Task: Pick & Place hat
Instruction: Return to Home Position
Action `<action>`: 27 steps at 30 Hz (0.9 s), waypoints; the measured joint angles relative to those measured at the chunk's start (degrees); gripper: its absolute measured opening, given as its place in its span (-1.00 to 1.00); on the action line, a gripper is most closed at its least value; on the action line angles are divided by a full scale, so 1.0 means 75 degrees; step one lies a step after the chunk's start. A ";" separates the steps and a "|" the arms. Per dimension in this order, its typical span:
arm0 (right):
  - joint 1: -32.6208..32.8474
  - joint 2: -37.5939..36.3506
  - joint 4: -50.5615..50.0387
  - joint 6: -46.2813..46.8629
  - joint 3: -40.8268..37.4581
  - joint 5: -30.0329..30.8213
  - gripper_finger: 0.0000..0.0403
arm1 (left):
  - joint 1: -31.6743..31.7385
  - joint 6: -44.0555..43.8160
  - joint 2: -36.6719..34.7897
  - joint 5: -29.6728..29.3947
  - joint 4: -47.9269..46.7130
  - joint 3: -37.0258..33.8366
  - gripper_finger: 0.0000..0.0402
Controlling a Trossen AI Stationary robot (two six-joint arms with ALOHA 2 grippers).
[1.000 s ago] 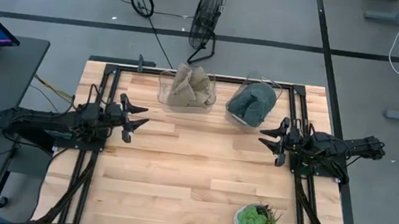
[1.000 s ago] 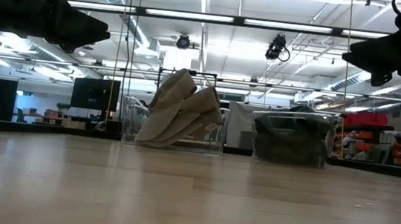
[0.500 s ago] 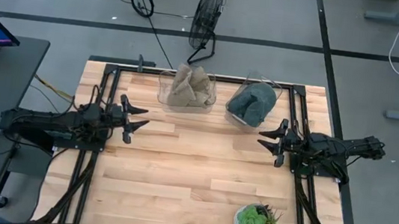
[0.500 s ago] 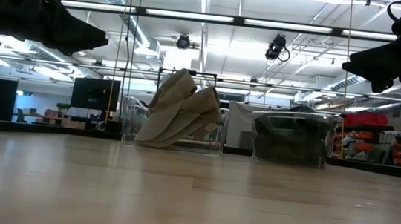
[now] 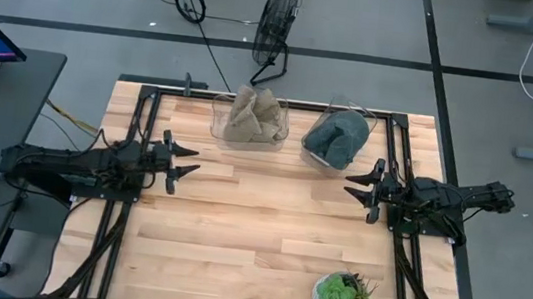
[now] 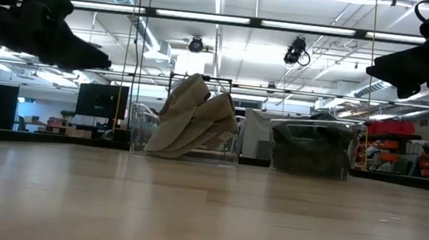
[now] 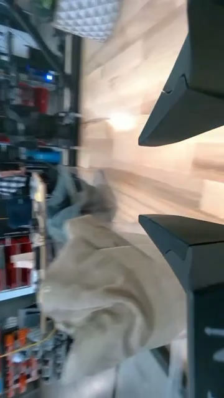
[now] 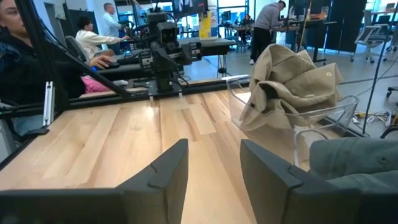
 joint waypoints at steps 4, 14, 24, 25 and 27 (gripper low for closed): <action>0.0000 0.0000 0.0000 0.0062 0.0000 -0.0003 -0.26 | 0.0000 -0.0258 0.0002 0.0003 -0.0466 0.0000 -0.03; 0.0000 0.0000 0.0000 0.0074 0.0000 0.0000 -0.26 | 0.0000 -0.0404 0.0004 0.0019 -0.0660 0.0000 -0.03; 0.0000 0.0000 -0.0004 0.0070 0.0000 -0.0003 -0.26 | 0.0000 -0.0407 0.0004 0.0015 -0.0651 -0.0003 -0.03; 0.0000 0.0000 -0.0006 0.0070 0.0000 -0.0003 -0.26 | -0.0003 -0.0405 0.0004 0.0014 -0.0651 -0.0003 -0.03; 0.0000 0.0000 -0.0006 0.0068 0.0000 -0.0003 -0.26 | 0.0000 -0.0407 0.0004 0.0012 -0.0651 -0.0003 -0.03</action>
